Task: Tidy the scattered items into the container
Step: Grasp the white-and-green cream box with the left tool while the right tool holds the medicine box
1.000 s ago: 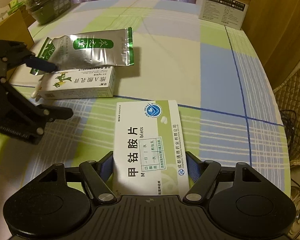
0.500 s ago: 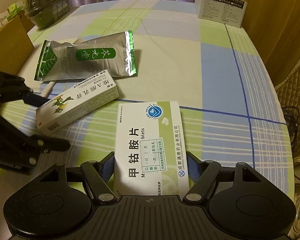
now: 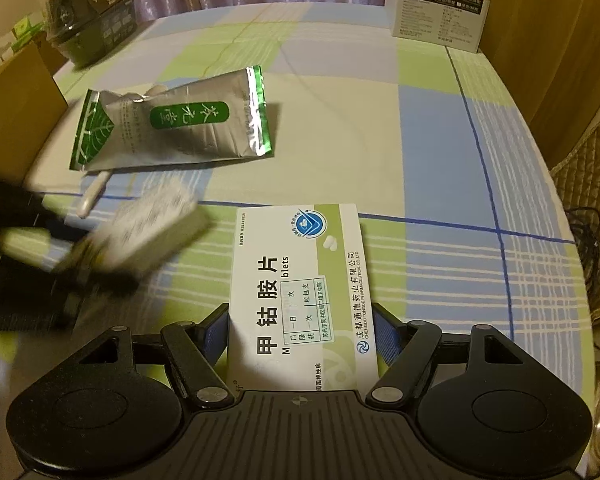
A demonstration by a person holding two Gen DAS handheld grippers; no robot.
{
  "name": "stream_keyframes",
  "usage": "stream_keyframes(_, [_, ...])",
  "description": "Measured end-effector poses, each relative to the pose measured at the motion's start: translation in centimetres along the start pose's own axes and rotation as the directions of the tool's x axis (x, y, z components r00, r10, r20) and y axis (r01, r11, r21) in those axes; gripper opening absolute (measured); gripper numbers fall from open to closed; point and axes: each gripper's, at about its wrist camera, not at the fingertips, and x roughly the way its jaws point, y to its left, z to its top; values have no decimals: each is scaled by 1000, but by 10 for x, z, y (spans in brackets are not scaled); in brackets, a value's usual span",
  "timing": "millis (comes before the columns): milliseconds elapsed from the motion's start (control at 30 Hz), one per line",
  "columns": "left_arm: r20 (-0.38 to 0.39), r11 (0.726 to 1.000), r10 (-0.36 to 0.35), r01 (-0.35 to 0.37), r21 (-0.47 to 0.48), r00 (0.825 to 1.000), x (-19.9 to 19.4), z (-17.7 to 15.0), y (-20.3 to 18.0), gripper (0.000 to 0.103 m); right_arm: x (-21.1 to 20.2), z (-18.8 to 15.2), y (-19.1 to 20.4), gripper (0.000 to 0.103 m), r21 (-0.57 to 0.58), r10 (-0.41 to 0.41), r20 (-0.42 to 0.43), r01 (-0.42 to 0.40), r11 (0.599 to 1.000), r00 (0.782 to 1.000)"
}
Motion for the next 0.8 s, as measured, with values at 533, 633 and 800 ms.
stream_keyframes(533, [14, 998, 15, -14, -59, 1000, -4, -10, -10, 36, 6, -1, 12, 75, -53, -39, 40, 41, 998, 998])
stream_keyframes(633, [23, 997, 29, -27, -72, 999, -6, -15, -10, 34, 6, -1, 12, 73, -37, -49, 48, 50, 998, 998])
stream_keyframes(800, [23, 988, 0, 4, -156, 1000, -16, -27, -4, 33, -2, -6, 12, 73, 8, -30, 70, 29, 1000, 997])
